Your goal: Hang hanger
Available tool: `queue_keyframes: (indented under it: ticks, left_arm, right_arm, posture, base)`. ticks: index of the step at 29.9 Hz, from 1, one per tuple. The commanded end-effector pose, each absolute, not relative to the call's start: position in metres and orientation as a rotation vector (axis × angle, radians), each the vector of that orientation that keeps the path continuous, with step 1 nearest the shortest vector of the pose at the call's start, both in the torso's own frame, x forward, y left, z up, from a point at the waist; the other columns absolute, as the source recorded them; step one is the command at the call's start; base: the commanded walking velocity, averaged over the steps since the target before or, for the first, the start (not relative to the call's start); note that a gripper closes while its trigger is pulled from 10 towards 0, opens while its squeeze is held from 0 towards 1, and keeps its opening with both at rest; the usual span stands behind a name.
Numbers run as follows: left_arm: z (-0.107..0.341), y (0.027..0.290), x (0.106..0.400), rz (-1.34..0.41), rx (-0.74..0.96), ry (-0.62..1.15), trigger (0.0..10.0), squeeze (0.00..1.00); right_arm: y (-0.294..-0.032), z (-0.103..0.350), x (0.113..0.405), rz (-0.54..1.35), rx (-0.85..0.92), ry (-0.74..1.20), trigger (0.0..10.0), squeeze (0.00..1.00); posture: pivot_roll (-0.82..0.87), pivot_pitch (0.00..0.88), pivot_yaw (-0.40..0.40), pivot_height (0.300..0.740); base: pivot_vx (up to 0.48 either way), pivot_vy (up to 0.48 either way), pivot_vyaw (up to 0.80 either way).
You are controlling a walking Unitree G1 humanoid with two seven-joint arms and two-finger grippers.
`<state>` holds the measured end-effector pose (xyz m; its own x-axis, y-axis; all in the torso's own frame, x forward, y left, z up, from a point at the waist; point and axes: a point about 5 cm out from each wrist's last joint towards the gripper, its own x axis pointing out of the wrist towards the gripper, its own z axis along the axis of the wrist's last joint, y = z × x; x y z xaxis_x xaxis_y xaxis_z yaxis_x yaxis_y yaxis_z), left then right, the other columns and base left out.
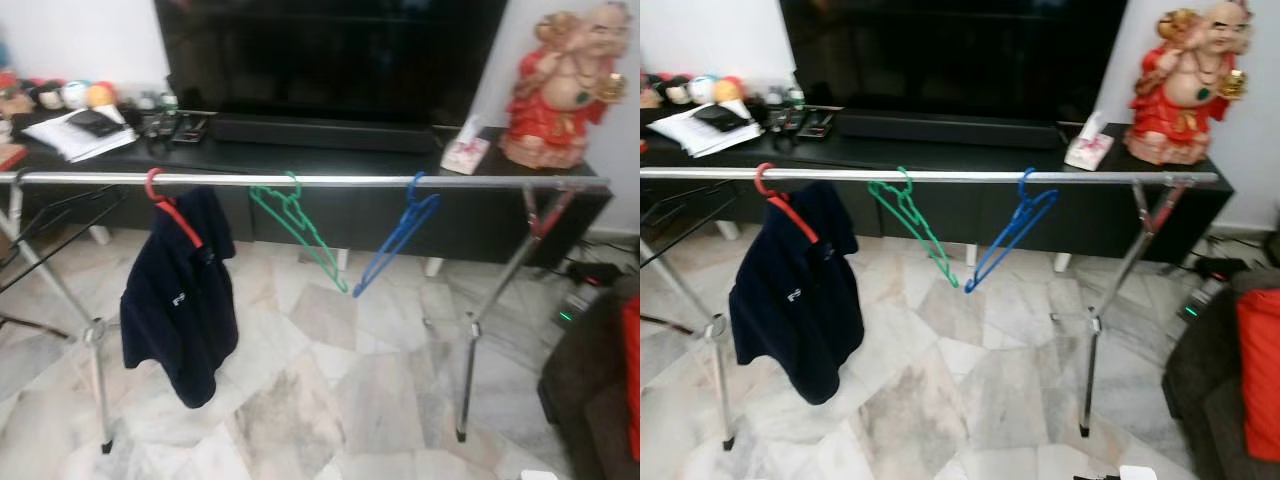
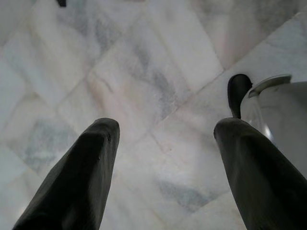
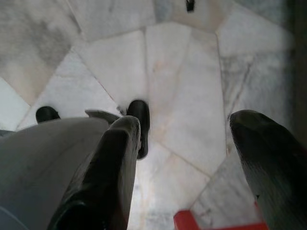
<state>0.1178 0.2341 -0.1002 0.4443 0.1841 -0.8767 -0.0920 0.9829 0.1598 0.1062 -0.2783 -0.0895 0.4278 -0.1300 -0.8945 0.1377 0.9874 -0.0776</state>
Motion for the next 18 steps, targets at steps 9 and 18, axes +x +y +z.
queue_keyframes:
  ticks: [9,18]
  left_arm:
    - [-0.1034,0.2315,0.1099,0.170,0.085,1.127,10.0,0.00]
    - [-0.1027,0.2336,0.1103,0.168,0.090,1.122,10.0,0.00]
  right_arm:
    - [-0.2793,-0.0882,0.1095,-0.185,0.020,1.099,10.0,0.00]
    - [-0.2790,-0.0883,0.1098,-0.198,0.027,1.094,10.0,0.00]
  posture:
    - [-0.04,0.000,0.012,0.740]
    - [-0.04,0.000,0.016,0.740]
  base:
    - [0.000,0.283,0.00]
    - [0.000,0.182,0.00]
